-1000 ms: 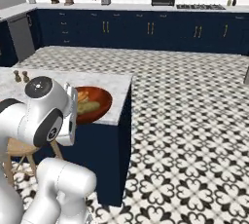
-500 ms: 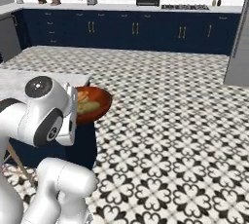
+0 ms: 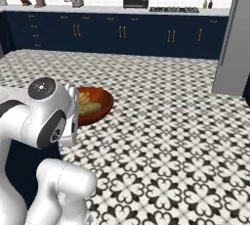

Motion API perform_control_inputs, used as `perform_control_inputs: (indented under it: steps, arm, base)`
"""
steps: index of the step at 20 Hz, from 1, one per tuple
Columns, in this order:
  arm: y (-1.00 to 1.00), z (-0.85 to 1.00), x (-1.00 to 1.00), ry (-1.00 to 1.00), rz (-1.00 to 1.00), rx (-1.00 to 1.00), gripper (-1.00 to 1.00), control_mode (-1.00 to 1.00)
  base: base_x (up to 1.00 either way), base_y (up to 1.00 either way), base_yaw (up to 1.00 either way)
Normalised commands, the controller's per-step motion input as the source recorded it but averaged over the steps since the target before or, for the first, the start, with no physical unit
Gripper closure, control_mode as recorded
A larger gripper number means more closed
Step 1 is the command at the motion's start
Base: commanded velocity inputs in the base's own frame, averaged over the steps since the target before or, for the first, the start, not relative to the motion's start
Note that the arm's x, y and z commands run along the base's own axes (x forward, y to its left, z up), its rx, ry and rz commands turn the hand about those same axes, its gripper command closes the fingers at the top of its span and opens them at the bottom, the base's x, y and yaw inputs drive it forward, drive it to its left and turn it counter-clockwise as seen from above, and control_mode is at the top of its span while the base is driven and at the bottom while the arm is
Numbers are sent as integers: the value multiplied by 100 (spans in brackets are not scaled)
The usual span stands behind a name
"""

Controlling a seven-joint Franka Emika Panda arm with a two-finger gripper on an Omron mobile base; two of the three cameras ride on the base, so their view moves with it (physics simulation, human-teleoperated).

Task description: Pick the chicken drumstick and potato from their plates and place them in the bowl. Then put the bowl in the fridge.

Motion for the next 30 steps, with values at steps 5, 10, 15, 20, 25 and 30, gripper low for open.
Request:
perform_control_inputs:
  steps: [5,10,15,20,25,30]
  arm:
    - [0,0,0,0,0,0,100,100]
    - [0,0,0,0,0,0,100,100]
    - [0,0,0,0,0,0,100,100]
    - [0,0,0,0,0,0,100,100]
    - [0,0,0,0,0,0,100,100]
    - [0,0,0,0,0,0,100,100]
  base:
    - [100,0,-19]
    - [100,0,-17]
    - [100,0,-4]
    - [100,0,0]
    - [100,0,0]
    - [100,0,-5]
